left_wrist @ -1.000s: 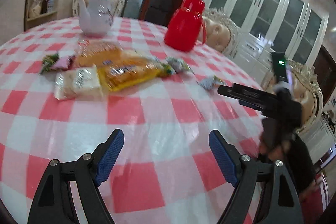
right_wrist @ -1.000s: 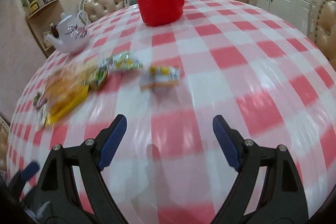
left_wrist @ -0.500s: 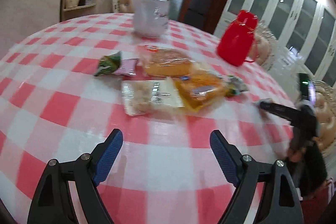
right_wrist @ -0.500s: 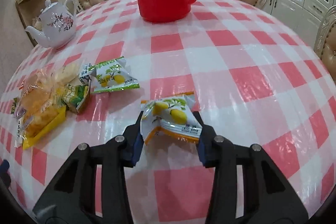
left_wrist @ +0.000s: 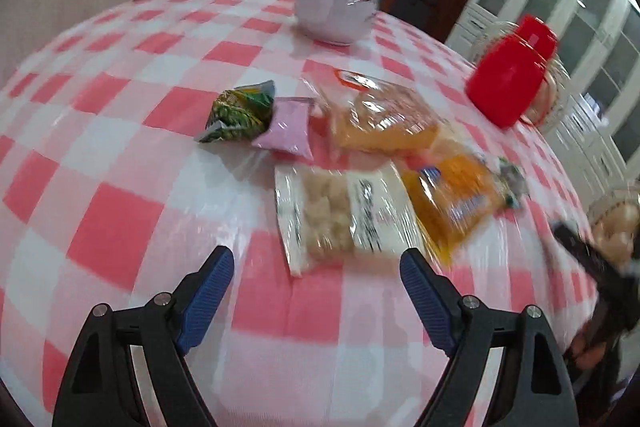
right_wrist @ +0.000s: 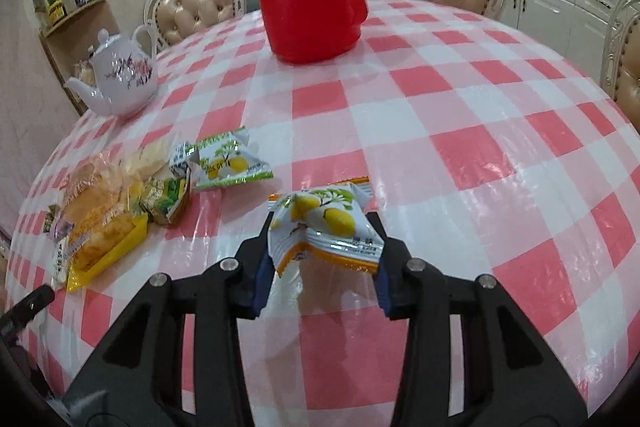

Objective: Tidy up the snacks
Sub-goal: 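Grasp the white paper pouch with the left tool while the right tool grasps the yellow-green candy, then carry the white pouch and yellow-green candy toward the clear box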

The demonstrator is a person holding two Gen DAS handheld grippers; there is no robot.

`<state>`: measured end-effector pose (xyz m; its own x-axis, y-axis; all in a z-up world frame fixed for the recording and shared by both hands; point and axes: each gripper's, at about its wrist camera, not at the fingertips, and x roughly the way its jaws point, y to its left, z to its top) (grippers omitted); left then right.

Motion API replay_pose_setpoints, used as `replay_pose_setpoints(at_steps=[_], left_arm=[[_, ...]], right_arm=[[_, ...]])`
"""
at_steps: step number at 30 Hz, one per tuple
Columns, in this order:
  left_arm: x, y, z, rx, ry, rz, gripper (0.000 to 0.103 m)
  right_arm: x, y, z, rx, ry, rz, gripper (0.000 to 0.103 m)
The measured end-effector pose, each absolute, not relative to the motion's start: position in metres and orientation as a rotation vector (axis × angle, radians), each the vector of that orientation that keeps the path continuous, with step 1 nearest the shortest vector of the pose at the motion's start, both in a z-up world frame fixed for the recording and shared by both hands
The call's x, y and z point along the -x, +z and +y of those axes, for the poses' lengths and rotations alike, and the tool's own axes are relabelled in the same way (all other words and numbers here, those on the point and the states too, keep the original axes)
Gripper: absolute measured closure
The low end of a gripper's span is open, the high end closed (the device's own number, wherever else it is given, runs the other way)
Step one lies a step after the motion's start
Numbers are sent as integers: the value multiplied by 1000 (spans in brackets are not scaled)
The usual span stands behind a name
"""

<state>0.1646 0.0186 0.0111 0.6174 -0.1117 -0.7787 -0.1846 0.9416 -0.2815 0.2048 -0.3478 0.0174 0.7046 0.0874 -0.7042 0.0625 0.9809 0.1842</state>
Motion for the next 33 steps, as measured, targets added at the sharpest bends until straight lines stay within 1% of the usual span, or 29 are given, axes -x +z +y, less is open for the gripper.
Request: replay_pose_setpoints(at_steps=[2, 3, 6, 9, 10, 11, 12, 13, 14, 15, 16, 25, 33], left_arm=[[-178, 10, 16, 350, 29, 932, 14], [-185, 10, 10, 324, 16, 945, 14], [-205, 6, -4, 224, 39, 957, 8], [-213, 1, -11, 129, 67, 955, 7], [-213, -1, -14, 92, 63, 958, 10], [-210, -1, -15, 58, 74, 948, 23], [-206, 0, -15, 47, 74, 926, 31], [-204, 2, -14, 57, 47, 930, 36], [-201, 5, -12, 70, 13, 924, 52], [-198, 6, -9, 95, -32, 926, 77], [-194, 7, -7, 83, -20, 924, 93], [-146, 8, 19, 106, -37, 902, 93], [-114, 21, 48, 188, -97, 863, 93]], right_arm=[[-197, 20, -354, -234, -4, 762, 58], [-193, 19, -356, -250, -10, 763, 58], [-181, 21, -355, -255, -13, 754, 58], [-182, 22, -351, -235, -8, 757, 58], [-182, 21, -351, -236, -5, 761, 58], [-184, 20, -352, -238, -1, 768, 58], [-185, 19, -352, -239, 5, 774, 58], [-186, 19, -351, -237, 10, 779, 58], [-187, 18, -350, -232, 14, 782, 58], [-187, 18, -350, -229, 18, 781, 58], [-186, 18, -350, -231, 23, 777, 58], [-172, 24, -350, -243, 34, 724, 58], [-134, 30, -324, -251, 99, 725, 58]])
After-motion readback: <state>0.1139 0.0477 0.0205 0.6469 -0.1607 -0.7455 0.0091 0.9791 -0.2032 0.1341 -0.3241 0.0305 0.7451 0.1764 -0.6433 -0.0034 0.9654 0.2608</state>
